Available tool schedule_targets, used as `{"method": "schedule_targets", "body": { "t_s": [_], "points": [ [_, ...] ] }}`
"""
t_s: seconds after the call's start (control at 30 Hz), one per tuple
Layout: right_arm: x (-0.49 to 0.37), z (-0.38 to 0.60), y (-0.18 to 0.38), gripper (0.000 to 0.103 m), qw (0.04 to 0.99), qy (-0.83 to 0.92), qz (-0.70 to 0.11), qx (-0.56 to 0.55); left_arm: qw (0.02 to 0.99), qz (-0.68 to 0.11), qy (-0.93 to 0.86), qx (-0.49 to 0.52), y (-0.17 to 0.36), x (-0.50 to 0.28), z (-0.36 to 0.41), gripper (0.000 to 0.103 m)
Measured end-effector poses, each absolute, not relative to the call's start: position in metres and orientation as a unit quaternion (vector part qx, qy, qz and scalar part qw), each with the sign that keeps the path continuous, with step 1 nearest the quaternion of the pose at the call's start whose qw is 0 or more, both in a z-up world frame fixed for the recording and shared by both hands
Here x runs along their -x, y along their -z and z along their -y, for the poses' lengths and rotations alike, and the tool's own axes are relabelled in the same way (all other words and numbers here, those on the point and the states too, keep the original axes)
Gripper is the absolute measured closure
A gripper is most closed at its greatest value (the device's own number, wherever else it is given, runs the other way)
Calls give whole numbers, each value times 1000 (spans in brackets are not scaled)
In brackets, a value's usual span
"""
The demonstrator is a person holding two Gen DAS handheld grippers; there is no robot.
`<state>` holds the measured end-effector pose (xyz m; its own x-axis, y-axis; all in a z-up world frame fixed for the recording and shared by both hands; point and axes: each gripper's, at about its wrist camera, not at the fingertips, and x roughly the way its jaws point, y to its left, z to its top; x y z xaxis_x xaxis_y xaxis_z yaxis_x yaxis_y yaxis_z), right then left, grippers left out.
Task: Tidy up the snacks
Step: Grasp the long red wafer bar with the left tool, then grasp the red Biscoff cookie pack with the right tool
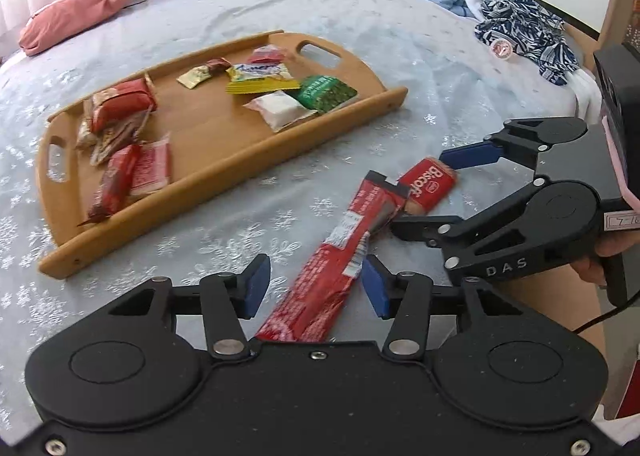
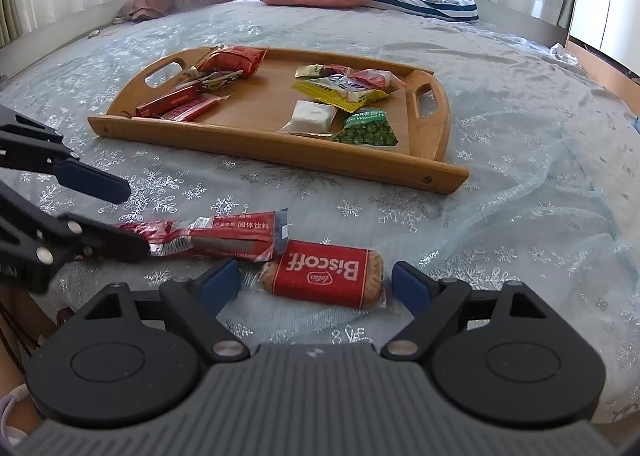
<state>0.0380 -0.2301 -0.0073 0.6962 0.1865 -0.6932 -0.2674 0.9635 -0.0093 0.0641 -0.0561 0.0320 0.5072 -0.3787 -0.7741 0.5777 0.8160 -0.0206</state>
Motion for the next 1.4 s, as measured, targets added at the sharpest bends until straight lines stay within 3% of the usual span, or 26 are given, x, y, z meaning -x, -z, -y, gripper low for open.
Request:
{"method": "schedule_targets", "body": {
  "t_s": [0.47, 0.73, 1.0, 1.23, 1.3, 1.4],
  "points": [
    [-38, 232, 9, 11, 921, -120, -369, 47, 869, -428, 236, -80, -19, -83, 58, 70],
    [-26, 230, 10, 13, 934, -93, -344, 30, 889, -425, 169, -19, -18, -90, 34, 71],
    [-21, 231, 10, 20, 942, -76, -327, 13, 898, -412, 153, -32, -15, -85, 39, 70],
    [-23, 224, 17, 20, 948, -48, -315, 9, 903, -399, 146, -61, -10, -81, 50, 68],
    [-21, 219, 18, 29, 949, -46, -310, 16, 903, -400, 144, -62, -10, -82, 50, 71],
    [-20, 219, 17, 35, 951, -50, -306, 2, 902, -403, 150, -52, -13, -81, 49, 72]
  ]
}}
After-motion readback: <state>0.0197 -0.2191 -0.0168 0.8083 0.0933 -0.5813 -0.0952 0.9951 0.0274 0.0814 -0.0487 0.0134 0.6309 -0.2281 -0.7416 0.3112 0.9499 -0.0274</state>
